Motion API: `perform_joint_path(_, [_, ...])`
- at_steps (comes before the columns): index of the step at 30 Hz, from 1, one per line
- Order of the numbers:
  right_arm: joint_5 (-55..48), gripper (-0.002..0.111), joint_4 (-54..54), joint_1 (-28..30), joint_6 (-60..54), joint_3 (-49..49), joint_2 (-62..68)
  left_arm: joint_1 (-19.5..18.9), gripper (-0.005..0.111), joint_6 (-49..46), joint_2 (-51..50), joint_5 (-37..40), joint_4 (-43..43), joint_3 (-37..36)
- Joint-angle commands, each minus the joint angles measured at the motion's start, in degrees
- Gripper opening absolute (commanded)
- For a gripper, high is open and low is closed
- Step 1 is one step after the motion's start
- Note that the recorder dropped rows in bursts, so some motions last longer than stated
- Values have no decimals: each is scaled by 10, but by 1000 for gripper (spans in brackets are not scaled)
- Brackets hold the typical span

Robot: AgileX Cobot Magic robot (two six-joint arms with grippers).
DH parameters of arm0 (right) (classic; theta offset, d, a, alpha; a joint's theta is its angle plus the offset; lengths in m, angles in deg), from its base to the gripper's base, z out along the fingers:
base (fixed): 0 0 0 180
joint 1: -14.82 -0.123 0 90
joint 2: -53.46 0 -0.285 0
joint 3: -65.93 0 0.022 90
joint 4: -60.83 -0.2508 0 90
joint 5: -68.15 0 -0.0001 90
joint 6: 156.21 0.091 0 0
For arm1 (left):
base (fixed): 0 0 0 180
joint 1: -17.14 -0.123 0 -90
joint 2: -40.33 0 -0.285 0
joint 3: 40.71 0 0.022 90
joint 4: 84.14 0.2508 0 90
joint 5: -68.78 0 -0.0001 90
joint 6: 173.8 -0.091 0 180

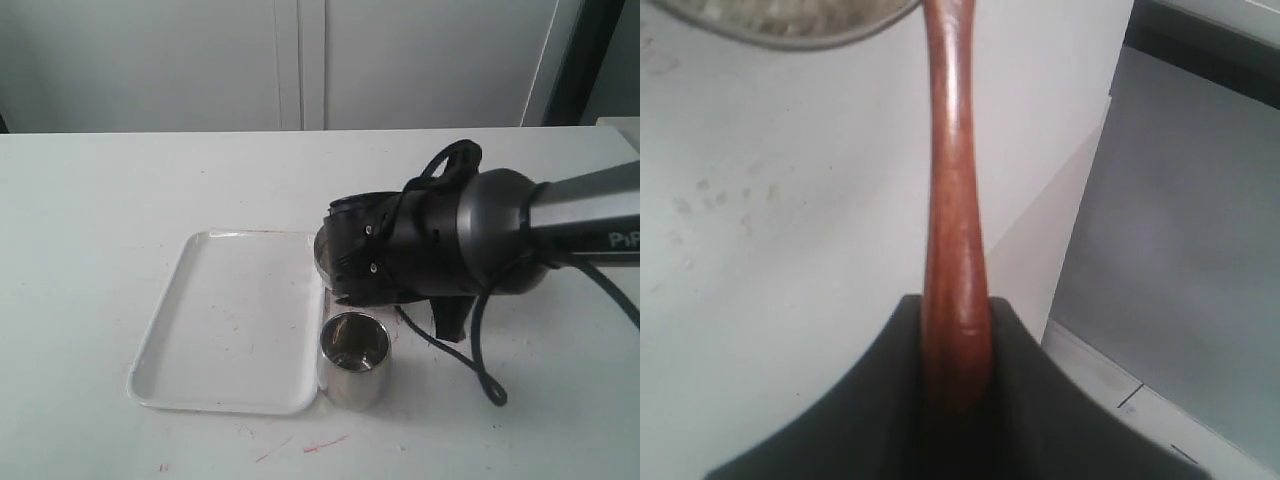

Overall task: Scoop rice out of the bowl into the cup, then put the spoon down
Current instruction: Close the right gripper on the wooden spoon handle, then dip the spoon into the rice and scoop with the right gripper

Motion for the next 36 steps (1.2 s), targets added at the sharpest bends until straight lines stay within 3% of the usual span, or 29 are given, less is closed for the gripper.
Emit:
perform_joint_path(1, [-5, 0, 8, 17, -3, -35, 12, 1, 14, 3, 0, -2, -6, 4])
perform_joint_path(8, [-5, 0, -4, 28, -34, -79, 43, 1, 14, 3, 0, -2, -6, 4])
perform_joint_path(36, [-5, 0, -67, 47, -45, -84, 86, 1, 14, 3, 0, -2, -6, 4])
